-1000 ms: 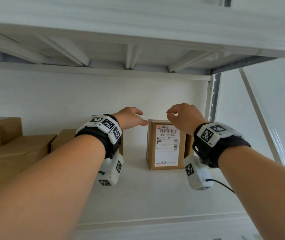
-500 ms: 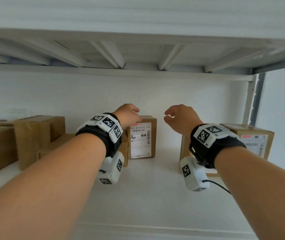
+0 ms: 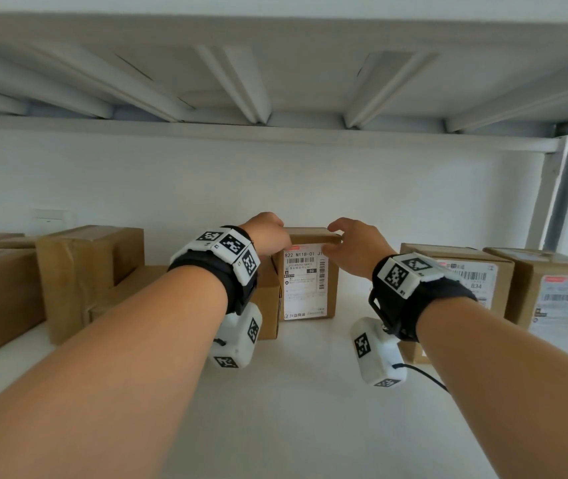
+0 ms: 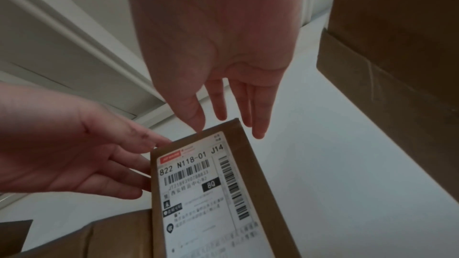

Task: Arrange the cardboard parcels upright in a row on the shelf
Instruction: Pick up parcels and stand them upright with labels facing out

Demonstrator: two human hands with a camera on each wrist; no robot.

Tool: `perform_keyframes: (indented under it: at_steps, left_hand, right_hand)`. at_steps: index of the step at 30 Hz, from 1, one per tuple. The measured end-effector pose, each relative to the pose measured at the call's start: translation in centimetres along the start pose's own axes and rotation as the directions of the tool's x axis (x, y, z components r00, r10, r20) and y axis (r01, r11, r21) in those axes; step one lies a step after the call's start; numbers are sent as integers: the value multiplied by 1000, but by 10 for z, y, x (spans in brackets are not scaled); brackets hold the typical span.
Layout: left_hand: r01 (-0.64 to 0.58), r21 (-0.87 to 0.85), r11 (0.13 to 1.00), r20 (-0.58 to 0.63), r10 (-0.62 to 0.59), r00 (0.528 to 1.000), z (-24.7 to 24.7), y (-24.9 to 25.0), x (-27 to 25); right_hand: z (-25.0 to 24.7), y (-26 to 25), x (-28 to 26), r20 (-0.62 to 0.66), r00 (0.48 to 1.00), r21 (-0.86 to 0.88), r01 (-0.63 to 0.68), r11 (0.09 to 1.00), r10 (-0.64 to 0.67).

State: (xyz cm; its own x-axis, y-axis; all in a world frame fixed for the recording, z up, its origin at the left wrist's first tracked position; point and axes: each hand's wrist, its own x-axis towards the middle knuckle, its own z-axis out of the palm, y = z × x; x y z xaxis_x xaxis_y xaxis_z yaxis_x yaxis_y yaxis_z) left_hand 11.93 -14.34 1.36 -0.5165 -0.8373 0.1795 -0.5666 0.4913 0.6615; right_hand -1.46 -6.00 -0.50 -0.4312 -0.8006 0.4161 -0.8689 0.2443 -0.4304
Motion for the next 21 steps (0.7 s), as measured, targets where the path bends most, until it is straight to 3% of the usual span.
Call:
perform_keyframes:
  at_steps: [8,21]
  left_hand:
    - [31,-118,993,43,-26,999,7,-8,11]
    - [-54,-112,992,87,64,994,12,-1,-1]
  right_hand:
    - [3,5,3,19,1000,19,-7,1000,7]
    - [-23,12,-8,-124,992,133,3,991,13]
